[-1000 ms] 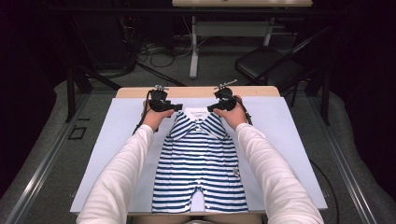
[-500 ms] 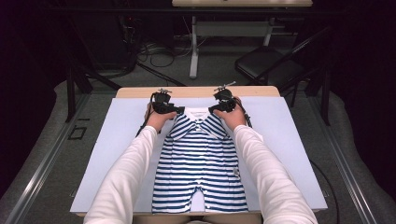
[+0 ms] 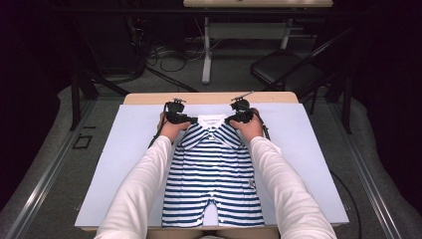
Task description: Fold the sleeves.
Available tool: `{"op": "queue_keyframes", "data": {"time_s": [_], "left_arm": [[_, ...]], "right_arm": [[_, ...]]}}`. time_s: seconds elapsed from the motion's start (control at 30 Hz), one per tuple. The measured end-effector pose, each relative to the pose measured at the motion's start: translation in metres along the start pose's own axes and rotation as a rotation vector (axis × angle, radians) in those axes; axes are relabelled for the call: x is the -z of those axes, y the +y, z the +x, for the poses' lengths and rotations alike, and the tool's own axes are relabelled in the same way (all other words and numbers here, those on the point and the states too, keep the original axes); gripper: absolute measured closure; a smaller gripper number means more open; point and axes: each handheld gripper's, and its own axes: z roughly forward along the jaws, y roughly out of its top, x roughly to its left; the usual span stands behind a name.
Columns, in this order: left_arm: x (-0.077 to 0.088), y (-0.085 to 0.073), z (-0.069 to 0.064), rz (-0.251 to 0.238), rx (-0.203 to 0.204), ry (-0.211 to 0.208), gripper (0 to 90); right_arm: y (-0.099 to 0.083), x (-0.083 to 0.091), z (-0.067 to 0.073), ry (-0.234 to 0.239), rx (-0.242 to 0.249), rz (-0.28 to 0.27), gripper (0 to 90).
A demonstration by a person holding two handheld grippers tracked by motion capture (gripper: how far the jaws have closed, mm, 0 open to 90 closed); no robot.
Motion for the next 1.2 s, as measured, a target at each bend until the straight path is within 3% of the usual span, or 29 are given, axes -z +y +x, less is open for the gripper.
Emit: {"op": "queue_keyframes", "data": {"time_s": [0.2, 0.47, 0.53, 0.57, 0.6, 0.83, 1.2], "left_arm": [[-0.003, -0.002, 0.000, 0.015, -0.004, 0.012, 40.7], [-0.009, -0.004, 0.003, 0.029, 0.032, -0.001, 43.4], [-0.010, -0.004, 0.003, 0.027, 0.034, -0.002, 44.9], [-0.011, -0.005, 0.003, 0.028, 0.037, -0.005, 45.8], [-0.011, -0.005, 0.003, 0.030, 0.039, -0.005, 47.1], [-0.013, -0.005, 0.000, 0.040, 0.064, -0.020, 56.5], [-0.011, -0.005, 0.000, 0.046, 0.086, 0.000, 70.1]], "right_arm": [[-0.002, -0.003, 0.000, 0.018, -0.016, 0.008, 46.8], [-0.004, -0.008, 0.003, 0.048, -0.037, 0.004, 53.7], [-0.003, -0.007, 0.003, 0.042, -0.039, 0.045, 55.2], [-0.005, -0.010, 0.003, 0.060, -0.049, -0.010, 56.1], [-0.004, -0.008, 0.002, 0.050, -0.036, 0.029, 57.1], [-0.007, -0.009, 0.001, 0.039, -0.035, 0.010, 63.9], [-0.008, -0.009, 0.002, 0.016, -0.015, 0.026, 72.2]]}}
